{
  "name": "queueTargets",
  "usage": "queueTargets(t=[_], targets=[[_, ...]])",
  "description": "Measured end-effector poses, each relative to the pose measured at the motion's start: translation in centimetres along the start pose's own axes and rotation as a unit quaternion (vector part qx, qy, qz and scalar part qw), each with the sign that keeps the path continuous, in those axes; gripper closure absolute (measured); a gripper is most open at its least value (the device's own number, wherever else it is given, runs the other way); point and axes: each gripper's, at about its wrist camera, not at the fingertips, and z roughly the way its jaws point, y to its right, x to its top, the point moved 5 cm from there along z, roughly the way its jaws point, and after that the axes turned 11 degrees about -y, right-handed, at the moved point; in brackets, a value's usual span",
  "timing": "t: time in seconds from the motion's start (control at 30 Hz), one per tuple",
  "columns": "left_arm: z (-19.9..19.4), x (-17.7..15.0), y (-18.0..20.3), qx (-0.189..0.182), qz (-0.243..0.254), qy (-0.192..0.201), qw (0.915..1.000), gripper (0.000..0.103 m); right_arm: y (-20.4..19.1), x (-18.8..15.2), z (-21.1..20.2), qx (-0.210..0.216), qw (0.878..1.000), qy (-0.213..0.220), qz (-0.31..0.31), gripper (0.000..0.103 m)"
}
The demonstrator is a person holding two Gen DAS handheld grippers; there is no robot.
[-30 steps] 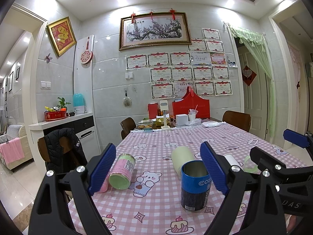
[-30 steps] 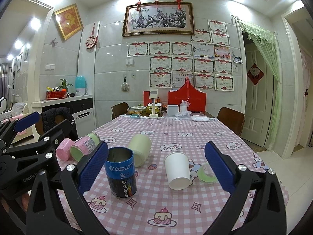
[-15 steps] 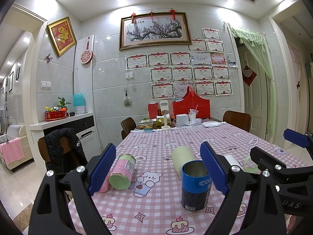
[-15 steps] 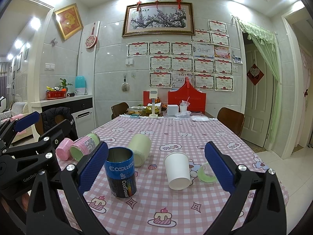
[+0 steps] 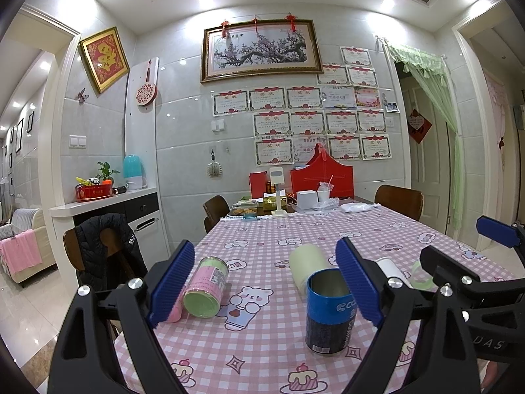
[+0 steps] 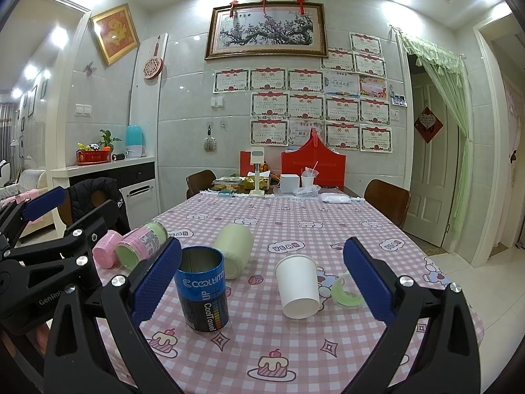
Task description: Flip cup upside down
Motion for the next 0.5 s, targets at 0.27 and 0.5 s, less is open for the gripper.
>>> queueTargets(t=[0.27,0.5], targets=[[0.0,0.0,-0.01,0.0,0.0,-0.001,1.0,0.017,-0.02,-0.1,0.2,-0.001,1.0,-0.002,0.0,0.008],[0.16,-0.31,-0.36,0.001,0.0,-0.003,1.0,0.017,-0.02,-0.2,0.33,-0.001,1.0,-0.004,0.0,0.008]])
